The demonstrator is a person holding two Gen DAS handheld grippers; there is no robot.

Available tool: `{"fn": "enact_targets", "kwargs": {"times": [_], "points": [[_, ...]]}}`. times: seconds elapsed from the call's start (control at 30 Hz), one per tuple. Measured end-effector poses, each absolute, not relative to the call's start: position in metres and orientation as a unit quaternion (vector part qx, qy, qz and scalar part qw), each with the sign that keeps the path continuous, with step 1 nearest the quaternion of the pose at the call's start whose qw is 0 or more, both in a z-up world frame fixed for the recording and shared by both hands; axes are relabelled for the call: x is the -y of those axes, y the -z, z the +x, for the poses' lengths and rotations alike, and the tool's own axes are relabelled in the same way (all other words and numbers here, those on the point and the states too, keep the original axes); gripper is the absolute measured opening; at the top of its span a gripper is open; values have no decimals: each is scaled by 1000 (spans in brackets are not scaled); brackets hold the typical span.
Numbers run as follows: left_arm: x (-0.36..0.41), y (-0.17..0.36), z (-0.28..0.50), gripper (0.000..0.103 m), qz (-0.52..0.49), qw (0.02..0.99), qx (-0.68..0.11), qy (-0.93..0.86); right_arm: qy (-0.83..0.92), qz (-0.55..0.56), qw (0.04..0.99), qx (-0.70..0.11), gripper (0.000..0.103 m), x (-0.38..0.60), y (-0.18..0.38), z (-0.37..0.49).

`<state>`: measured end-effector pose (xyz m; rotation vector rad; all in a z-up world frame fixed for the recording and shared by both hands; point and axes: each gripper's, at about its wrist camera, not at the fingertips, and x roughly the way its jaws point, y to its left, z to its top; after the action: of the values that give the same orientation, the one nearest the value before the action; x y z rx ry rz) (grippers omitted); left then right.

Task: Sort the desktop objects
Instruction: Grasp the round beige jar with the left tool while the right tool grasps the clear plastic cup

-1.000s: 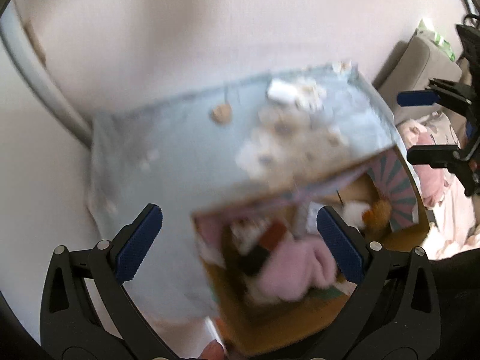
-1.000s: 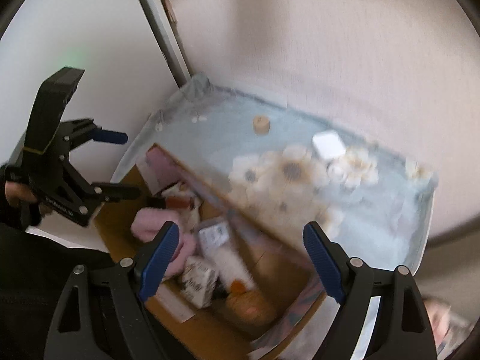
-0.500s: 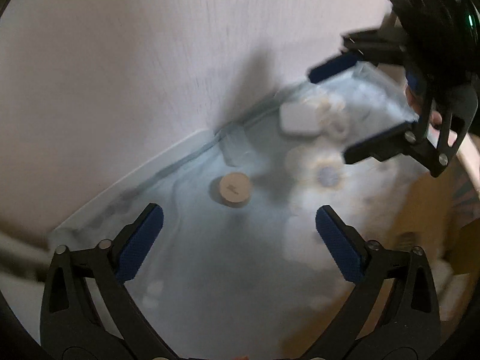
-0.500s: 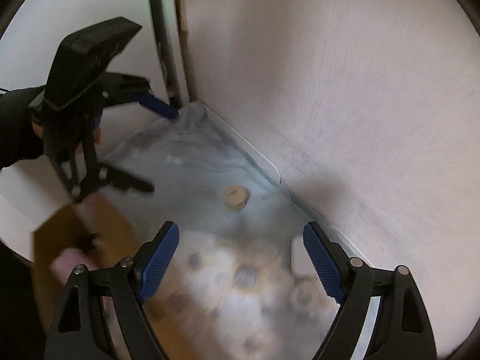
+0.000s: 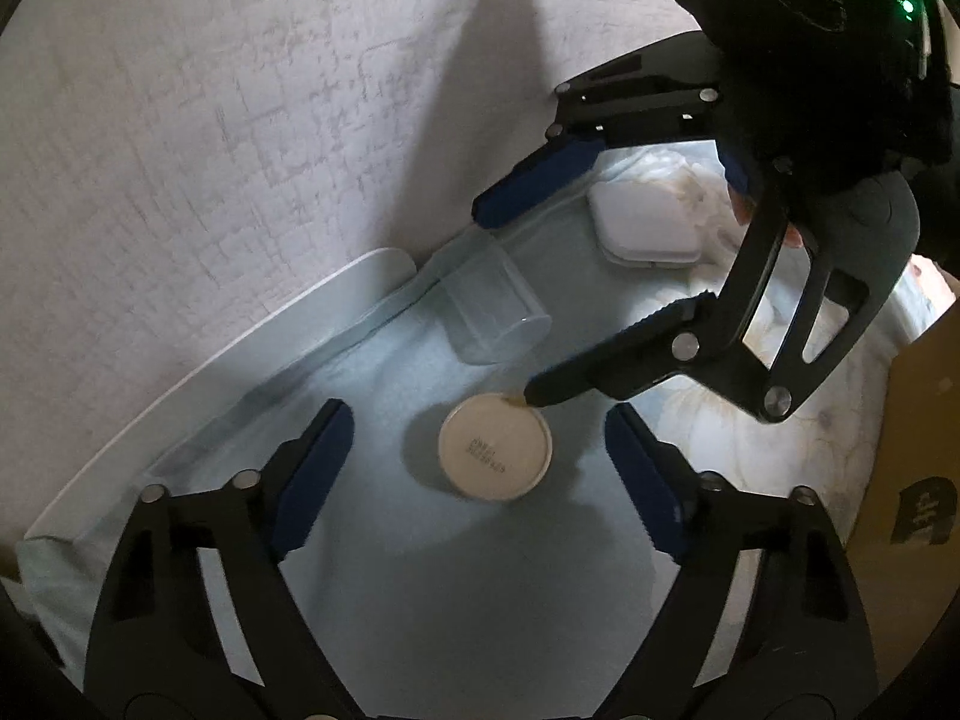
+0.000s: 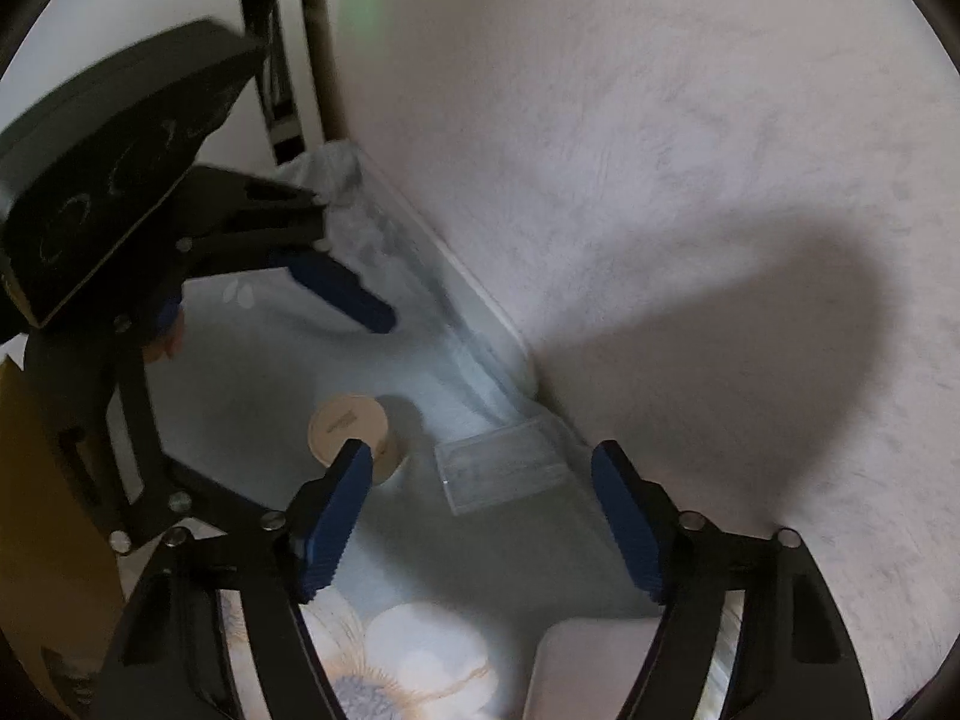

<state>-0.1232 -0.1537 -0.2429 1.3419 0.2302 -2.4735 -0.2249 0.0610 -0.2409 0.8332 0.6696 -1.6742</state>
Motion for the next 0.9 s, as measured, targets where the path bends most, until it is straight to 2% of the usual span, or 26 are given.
{"fn": "enact_targets", "kwargs": {"times": [0.1, 0.23, 0.3, 0.33, 0.43, 0.9], "points": [[153, 248, -124, 72, 470, 151, -75, 866, 705, 348, 546, -290, 64, -56, 245, -224], [150, 251, -121, 50, 468, 143, -73, 869, 701, 356, 541, -299, 57, -51, 254, -225], [150, 250, -119, 41, 468, 143, -74, 869, 702, 360, 536, -300, 49, -49, 258, -226], [151, 249, -118, 36, 469, 142, -75, 869, 703, 359, 537, -297, 49, -49, 257, -226], [152, 247, -115, 32, 469, 142, -82, 868, 705, 355, 537, -298, 49, -48, 254, -223], [131, 211, -102, 31, 471, 160, -65, 865, 709, 368, 530, -283, 49, -52, 213, -206]]}}
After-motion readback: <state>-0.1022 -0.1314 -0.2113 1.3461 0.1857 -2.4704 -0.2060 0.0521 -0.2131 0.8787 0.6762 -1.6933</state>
